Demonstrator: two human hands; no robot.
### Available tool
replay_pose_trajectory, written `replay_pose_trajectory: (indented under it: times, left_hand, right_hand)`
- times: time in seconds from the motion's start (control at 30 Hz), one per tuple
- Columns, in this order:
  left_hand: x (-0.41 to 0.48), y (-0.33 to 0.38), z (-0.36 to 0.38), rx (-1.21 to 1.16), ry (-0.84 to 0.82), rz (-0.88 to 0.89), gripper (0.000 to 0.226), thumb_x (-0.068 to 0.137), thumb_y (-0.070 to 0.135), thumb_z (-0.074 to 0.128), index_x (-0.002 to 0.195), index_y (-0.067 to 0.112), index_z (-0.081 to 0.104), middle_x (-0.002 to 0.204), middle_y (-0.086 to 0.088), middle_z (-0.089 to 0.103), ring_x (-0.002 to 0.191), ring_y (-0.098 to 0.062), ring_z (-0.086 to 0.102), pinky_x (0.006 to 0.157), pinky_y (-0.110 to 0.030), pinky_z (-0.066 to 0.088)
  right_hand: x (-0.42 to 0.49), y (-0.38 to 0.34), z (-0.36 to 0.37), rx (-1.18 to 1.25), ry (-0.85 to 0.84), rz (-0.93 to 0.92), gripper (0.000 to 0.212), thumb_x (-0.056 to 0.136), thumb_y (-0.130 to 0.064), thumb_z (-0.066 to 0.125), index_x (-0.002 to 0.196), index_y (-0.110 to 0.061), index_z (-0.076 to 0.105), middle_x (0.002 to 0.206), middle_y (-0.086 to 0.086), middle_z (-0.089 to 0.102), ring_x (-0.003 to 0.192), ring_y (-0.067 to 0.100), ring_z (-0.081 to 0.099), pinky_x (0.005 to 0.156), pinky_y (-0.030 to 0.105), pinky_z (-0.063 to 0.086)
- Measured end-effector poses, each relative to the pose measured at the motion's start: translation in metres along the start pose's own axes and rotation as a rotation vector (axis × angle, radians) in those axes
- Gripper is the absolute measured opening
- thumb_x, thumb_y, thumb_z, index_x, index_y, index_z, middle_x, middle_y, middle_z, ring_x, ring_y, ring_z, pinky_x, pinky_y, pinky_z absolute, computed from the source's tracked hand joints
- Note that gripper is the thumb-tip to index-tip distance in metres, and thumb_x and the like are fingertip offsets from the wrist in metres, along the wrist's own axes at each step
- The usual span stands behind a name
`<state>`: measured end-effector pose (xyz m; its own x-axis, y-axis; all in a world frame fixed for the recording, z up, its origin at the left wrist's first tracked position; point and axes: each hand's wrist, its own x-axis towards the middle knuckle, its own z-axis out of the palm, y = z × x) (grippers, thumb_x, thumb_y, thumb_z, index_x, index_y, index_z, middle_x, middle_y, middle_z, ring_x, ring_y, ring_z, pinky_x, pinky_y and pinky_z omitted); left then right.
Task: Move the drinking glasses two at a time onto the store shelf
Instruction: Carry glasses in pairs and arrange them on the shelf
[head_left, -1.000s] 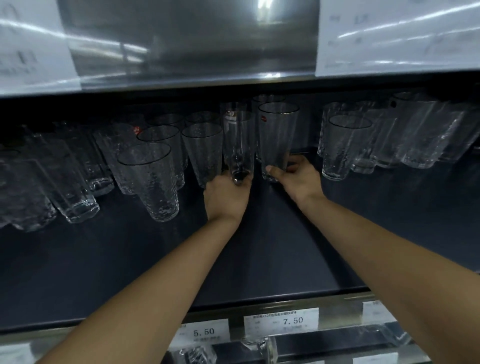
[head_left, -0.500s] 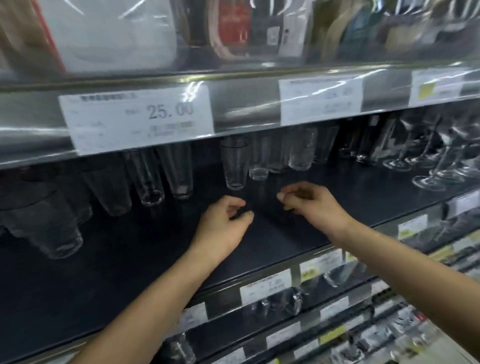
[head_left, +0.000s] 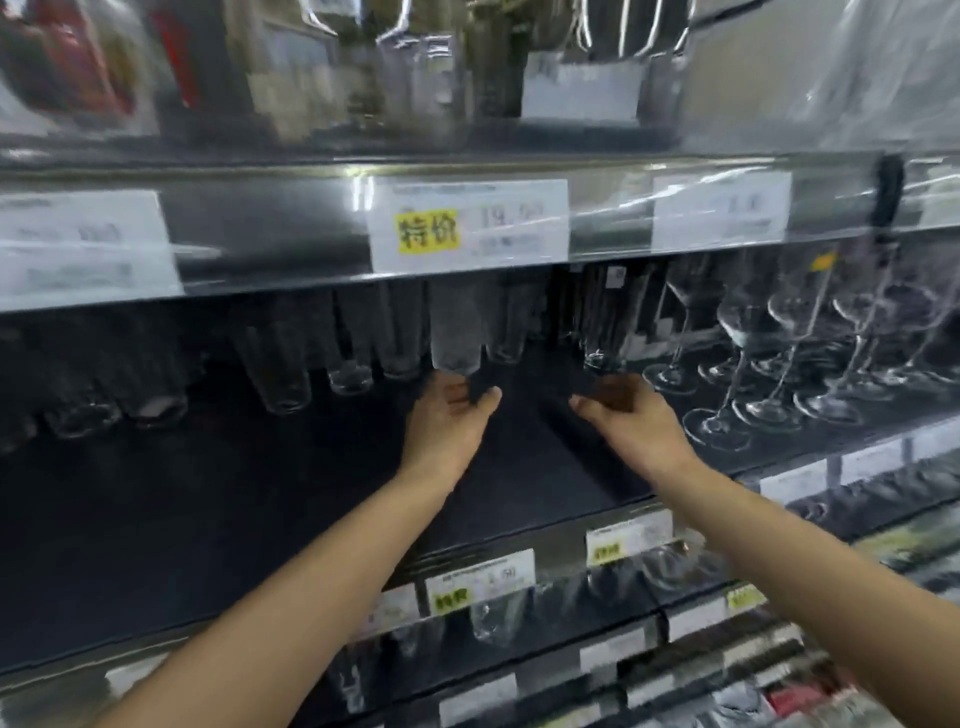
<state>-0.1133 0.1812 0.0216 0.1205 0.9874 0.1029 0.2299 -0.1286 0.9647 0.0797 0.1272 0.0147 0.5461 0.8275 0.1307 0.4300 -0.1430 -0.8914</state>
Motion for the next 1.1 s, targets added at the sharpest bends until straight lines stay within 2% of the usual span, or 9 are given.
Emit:
replay_pose_trajectory:
  times: [0.1, 0.2, 0.3, 0.37, 0.43, 0.57, 0.8, 0.93, 1.1]
  left_hand:
    - [0.024, -0.007, 0.033, -0.027, 0.148, -0.023, 0.046, 0.086, 0.034, 0.073, 0.122, 0.013, 0.056, 0.115, 0.001, 0.064, 0.106, -0.014, 0.061, 0.084, -0.023, 0.046]
    - [0.040, -0.018, 0.054, 0.004, 0.286, 0.021, 0.037, 0.086, 0.027, 0.074, 0.114, 0.010, 0.058, 0.104, 0.002, 0.065, 0.100, -0.013, 0.061, 0.077, -0.016, 0.041]
    - [0.053, -0.028, 0.065, 0.034, 0.355, 0.083, 0.036, 0.085, 0.027, 0.074, 0.113, 0.010, 0.061, 0.110, 0.000, 0.066, 0.102, -0.011, 0.060, 0.078, -0.010, 0.043]
    - [0.064, -0.032, 0.069, 0.044, 0.381, 0.111, 0.040, 0.081, 0.034, 0.075, 0.111, 0.011, 0.062, 0.109, -0.002, 0.066, 0.102, -0.012, 0.062, 0.090, -0.025, 0.052]
    - [0.076, -0.033, 0.070, 0.054, 0.406, 0.107, 0.054, 0.076, 0.040, 0.077, 0.119, 0.015, 0.058, 0.115, -0.003, 0.063, 0.107, -0.015, 0.061, 0.099, -0.034, 0.051]
    - [0.097, -0.034, 0.070, 0.072, 0.447, 0.087, 0.078, 0.071, 0.040, 0.080, 0.134, 0.010, 0.044, 0.128, -0.007, 0.057, 0.115, -0.019, 0.059, 0.103, -0.037, 0.049]
    - [0.118, -0.032, 0.074, 0.060, 0.457, 0.076, 0.078, 0.079, 0.034, 0.079, 0.140, 0.006, 0.040, 0.134, -0.009, 0.056, 0.119, -0.020, 0.057, 0.105, -0.035, 0.048]
    - [0.124, -0.029, 0.075, 0.082, 0.460, 0.054, 0.070, 0.083, 0.032, 0.076, 0.139, 0.005, 0.043, 0.132, -0.008, 0.057, 0.118, -0.021, 0.057, 0.098, -0.023, 0.045]
    - [0.134, -0.029, 0.075, 0.111, 0.490, 0.056, 0.079, 0.079, 0.039, 0.079, 0.139, 0.002, 0.042, 0.135, -0.011, 0.056, 0.123, -0.023, 0.055, 0.105, -0.032, 0.046]
  right_hand:
    - [0.032, 0.016, -0.011, -0.024, 0.039, -0.039, 0.050, 0.082, -0.036, 0.077, 0.123, -0.017, 0.053, 0.105, -0.006, 0.059, 0.100, 0.010, 0.052, 0.085, 0.023, 0.039]
    - [0.062, 0.033, -0.013, 0.013, 0.045, -0.047, 0.057, 0.077, -0.036, 0.079, 0.121, -0.012, 0.053, 0.112, -0.001, 0.064, 0.107, 0.018, 0.060, 0.088, 0.026, 0.043]
    - [0.084, 0.039, -0.013, 0.088, 0.037, -0.033, 0.062, 0.074, -0.032, 0.079, 0.125, -0.009, 0.052, 0.115, 0.004, 0.068, 0.107, 0.020, 0.064, 0.095, 0.031, 0.050]
    - [0.097, 0.042, -0.009, 0.150, 0.040, -0.038, 0.076, 0.066, -0.042, 0.076, 0.130, -0.012, 0.049, 0.119, 0.003, 0.066, 0.109, 0.019, 0.065, 0.100, 0.037, 0.051]
    - [0.106, 0.044, -0.004, 0.177, 0.056, -0.021, 0.087, 0.061, -0.049, 0.073, 0.134, -0.013, 0.042, 0.127, 0.009, 0.059, 0.115, 0.025, 0.060, 0.104, 0.042, 0.048]
    - [0.115, 0.044, 0.004, 0.191, 0.078, -0.007, 0.078, 0.075, -0.032, 0.079, 0.137, -0.008, 0.039, 0.133, 0.014, 0.053, 0.124, 0.030, 0.052, 0.109, 0.043, 0.043]
    - [0.126, 0.043, 0.013, 0.230, 0.104, 0.000, 0.060, 0.082, -0.025, 0.075, 0.132, -0.012, 0.043, 0.128, 0.007, 0.058, 0.115, 0.023, 0.057, 0.101, 0.029, 0.045]
    - [0.131, 0.038, 0.016, 0.238, 0.152, 0.025, 0.056, 0.081, -0.026, 0.076, 0.126, -0.009, 0.048, 0.123, 0.008, 0.061, 0.112, 0.025, 0.060, 0.100, 0.035, 0.049]
    - [0.131, 0.038, 0.017, 0.206, 0.192, 0.004, 0.062, 0.078, -0.032, 0.077, 0.130, -0.012, 0.050, 0.123, 0.010, 0.060, 0.111, 0.029, 0.059, 0.098, 0.044, 0.050]
